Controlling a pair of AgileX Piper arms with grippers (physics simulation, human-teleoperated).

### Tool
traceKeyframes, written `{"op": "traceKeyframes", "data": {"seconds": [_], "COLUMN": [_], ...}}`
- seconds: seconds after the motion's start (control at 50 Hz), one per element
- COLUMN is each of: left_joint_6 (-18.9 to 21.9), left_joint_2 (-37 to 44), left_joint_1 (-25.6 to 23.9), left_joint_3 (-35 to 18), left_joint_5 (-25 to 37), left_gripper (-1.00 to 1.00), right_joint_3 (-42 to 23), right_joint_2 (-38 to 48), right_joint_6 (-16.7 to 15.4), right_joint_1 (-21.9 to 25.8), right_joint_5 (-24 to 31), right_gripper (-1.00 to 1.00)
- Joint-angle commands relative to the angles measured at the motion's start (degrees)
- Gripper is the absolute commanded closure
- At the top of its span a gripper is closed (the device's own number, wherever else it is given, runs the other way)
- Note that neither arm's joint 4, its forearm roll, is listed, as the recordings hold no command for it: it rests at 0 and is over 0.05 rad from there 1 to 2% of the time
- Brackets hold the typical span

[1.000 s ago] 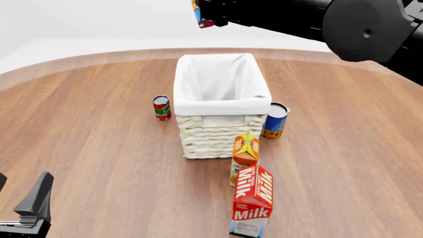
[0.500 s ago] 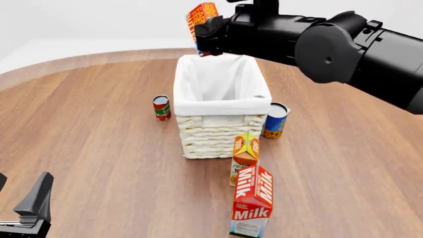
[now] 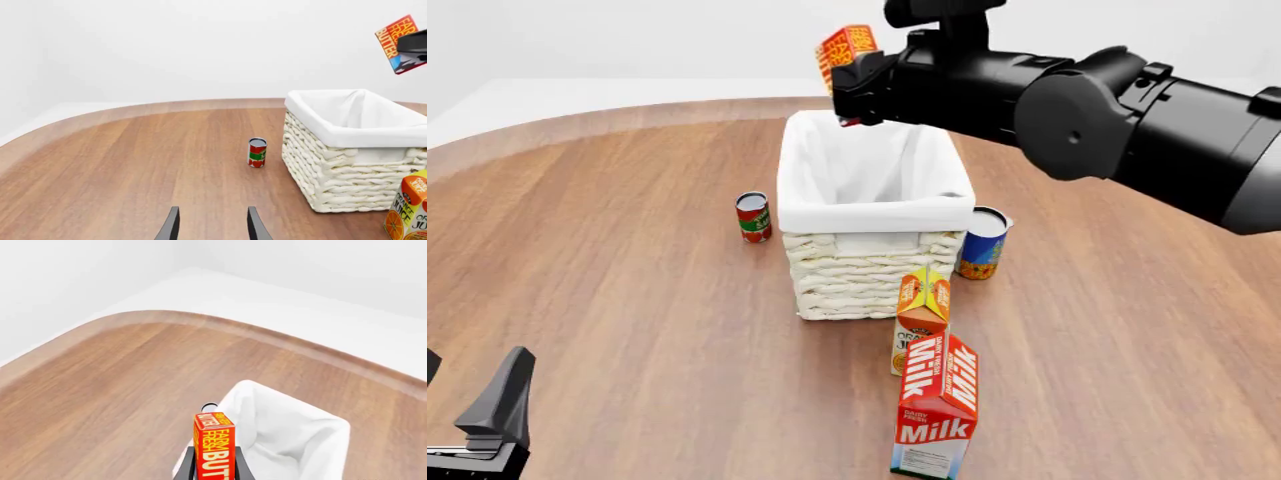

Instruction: Pick up the butter and put it in the basket.

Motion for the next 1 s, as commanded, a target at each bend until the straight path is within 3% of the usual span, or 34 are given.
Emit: {"op": "traceKeyframes", "data": {"seconds": [0.02,1.0], "left_joint_6": [0.0,0.0], "left_joint_2": [0.0,0.0], "left_joint_1": [0.0,0.0], "left_joint_3": [0.0,0.0], "left_joint_5": [0.0,0.0], "left_gripper": [-1.0,-1.0], "right_joint_3": [-0.45,-4.36], "right_joint_2": [-0.15,7.22], "right_joint_6": [0.91,1.61], "right_joint_1": [-1.04,-2.78], "right_joint_5": [-1.31,-5.76], "right_gripper": [1.0,1.0]}}
